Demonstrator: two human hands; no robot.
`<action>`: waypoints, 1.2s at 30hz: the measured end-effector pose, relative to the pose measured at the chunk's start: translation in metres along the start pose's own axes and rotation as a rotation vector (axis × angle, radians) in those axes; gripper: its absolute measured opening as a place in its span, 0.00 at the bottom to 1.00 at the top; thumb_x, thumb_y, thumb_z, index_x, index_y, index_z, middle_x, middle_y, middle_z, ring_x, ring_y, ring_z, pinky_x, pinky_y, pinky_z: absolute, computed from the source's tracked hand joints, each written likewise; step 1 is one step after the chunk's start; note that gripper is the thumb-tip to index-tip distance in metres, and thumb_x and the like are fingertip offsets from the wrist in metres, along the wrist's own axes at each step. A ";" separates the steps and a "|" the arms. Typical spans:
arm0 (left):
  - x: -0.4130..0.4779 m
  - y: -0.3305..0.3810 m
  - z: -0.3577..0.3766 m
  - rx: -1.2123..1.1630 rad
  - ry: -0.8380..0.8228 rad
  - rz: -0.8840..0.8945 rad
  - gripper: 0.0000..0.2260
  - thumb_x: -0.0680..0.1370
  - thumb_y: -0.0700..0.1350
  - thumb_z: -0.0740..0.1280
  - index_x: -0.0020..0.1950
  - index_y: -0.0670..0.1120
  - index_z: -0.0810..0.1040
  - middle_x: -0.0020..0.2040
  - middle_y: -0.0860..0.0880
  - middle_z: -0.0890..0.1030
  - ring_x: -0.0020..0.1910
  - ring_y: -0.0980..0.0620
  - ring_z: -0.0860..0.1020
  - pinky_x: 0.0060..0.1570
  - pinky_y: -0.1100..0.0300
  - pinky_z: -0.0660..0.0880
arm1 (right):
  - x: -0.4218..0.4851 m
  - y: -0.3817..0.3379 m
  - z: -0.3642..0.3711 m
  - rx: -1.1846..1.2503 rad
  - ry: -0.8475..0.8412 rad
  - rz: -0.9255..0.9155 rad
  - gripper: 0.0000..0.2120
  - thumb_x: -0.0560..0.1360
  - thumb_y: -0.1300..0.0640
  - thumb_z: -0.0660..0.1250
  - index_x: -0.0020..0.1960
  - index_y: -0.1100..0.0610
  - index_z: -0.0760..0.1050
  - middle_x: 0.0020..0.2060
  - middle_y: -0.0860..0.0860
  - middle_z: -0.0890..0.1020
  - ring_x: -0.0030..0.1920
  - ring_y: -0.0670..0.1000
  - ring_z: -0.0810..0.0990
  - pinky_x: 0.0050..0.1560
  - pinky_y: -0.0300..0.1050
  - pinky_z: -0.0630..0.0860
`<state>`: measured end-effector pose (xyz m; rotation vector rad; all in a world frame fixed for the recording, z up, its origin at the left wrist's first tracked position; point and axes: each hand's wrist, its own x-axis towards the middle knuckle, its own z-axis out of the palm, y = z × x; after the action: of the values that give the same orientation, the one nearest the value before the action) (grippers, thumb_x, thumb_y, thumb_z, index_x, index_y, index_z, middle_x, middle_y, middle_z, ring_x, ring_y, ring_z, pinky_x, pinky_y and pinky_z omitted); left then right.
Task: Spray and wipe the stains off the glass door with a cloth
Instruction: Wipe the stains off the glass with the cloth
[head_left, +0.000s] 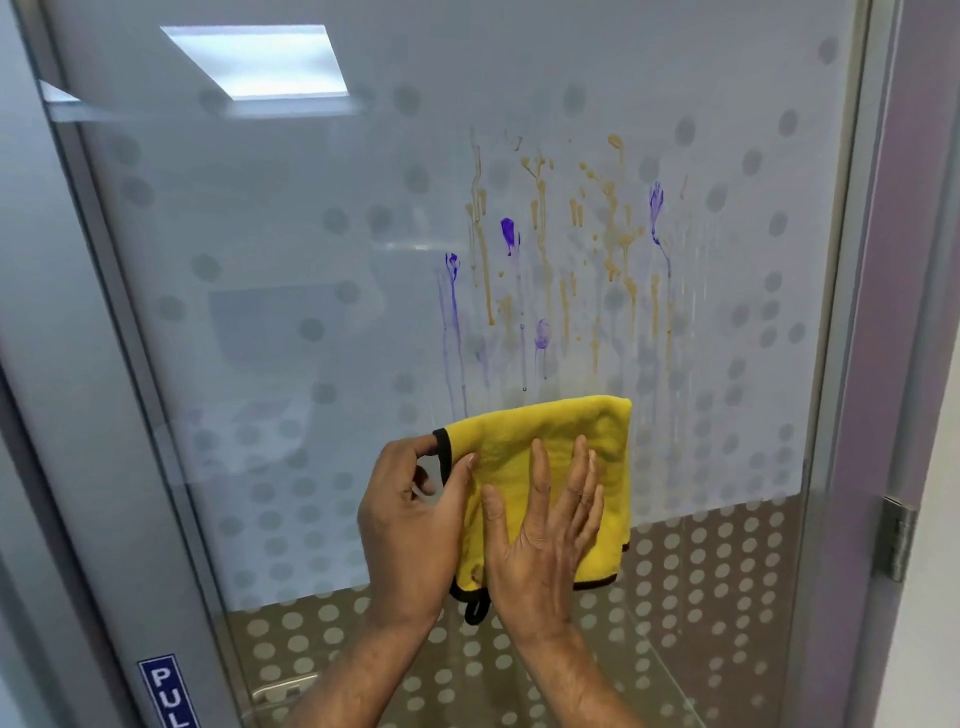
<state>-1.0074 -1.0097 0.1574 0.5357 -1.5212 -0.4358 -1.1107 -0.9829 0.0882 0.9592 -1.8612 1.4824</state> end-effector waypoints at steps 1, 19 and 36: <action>0.002 -0.004 -0.004 0.108 0.020 0.113 0.12 0.75 0.51 0.78 0.56 0.52 0.81 0.50 0.60 0.80 0.47 0.59 0.78 0.47 0.65 0.76 | 0.001 0.002 0.004 -0.027 0.012 -0.008 0.32 0.83 0.37 0.58 0.83 0.48 0.59 0.85 0.57 0.51 0.85 0.59 0.48 0.81 0.68 0.53; 0.117 -0.042 -0.026 0.667 0.111 0.545 0.28 0.88 0.55 0.53 0.85 0.43 0.57 0.86 0.37 0.53 0.86 0.40 0.49 0.83 0.37 0.47 | 0.013 0.008 0.043 -0.158 0.203 -0.056 0.43 0.77 0.24 0.55 0.84 0.47 0.56 0.84 0.63 0.53 0.84 0.67 0.51 0.79 0.73 0.52; 0.119 -0.046 -0.023 0.690 0.180 0.583 0.25 0.89 0.52 0.52 0.84 0.43 0.59 0.85 0.39 0.56 0.86 0.40 0.51 0.83 0.38 0.48 | 0.047 -0.033 0.043 -0.103 0.213 -0.293 0.28 0.86 0.38 0.53 0.83 0.44 0.57 0.85 0.58 0.54 0.84 0.67 0.51 0.79 0.73 0.52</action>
<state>-0.9801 -1.1148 0.2280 0.6014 -1.5490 0.5962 -1.1113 -1.0375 0.1349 0.9393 -1.5544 1.2485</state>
